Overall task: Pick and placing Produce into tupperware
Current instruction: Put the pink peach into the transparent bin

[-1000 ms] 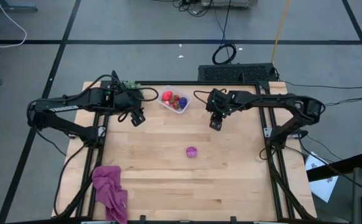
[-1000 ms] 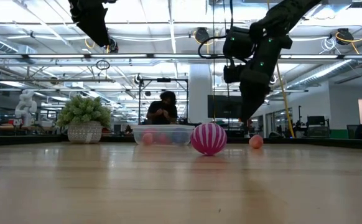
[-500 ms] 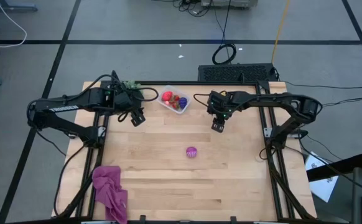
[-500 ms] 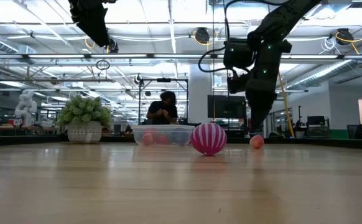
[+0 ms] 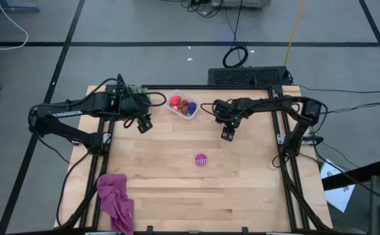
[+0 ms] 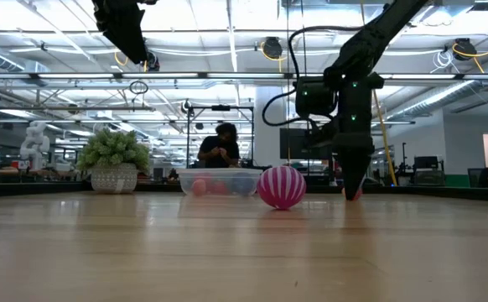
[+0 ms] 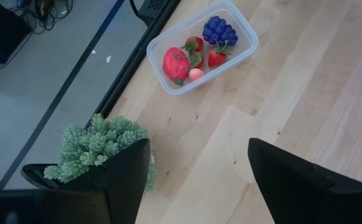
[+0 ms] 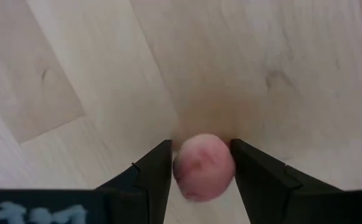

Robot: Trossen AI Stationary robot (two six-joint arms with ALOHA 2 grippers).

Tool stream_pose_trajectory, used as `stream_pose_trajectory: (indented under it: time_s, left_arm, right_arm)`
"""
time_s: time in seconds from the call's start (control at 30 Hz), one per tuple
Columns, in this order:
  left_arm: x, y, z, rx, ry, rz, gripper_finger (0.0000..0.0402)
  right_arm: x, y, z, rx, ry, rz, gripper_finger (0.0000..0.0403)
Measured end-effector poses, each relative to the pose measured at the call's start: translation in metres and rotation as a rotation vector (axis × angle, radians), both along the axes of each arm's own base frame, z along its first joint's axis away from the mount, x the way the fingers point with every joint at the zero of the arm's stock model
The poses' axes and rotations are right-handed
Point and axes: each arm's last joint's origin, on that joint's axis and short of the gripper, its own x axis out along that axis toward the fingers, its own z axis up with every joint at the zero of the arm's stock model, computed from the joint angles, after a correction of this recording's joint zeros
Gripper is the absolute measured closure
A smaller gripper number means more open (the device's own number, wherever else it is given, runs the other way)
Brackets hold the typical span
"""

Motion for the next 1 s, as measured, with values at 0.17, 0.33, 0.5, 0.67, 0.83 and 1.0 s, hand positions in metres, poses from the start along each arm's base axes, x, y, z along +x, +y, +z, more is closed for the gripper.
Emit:
stream_pose_trajectory:
  time_s: [0.17,0.33,0.5,0.67,0.83,1.0]
  left_arm:
    - [0.0000,0.0001,0.0000,0.000,0.000,0.000,0.0128]
    - [0.0000,0.0001,0.0000,0.000,0.000,0.000,0.0128]
    - [0.0000,0.0002,0.0000,0.000,0.000,0.000,0.0128]
    - [0.0000,0.0002,0.0000,0.000,0.000,0.001,0.0128]
    - [0.0000,0.0002,0.0000,0.000,0.000,0.001,0.0128]
    - [0.0000,0.0002,0.0000,0.000,0.000,0.001,0.0128]
  right_arm:
    - [0.0007,-0.0005,-0.0039,0.005,0.014,-0.001,0.0247]
    - [-0.0002,0.0000,-0.0036,0.009,0.021,-0.002,0.0250]
    - [-0.0021,0.0006,-0.0045,0.018,0.040,-0.008,0.0267]
    - [-0.0025,0.0008,-0.0047,0.018,0.044,-0.012,0.0293]
    - [-0.0027,0.0009,-0.0049,0.018,0.046,-0.007,0.0305]
    - [-0.0028,0.0009,-0.0049,0.018,0.046,-0.001,0.0307]
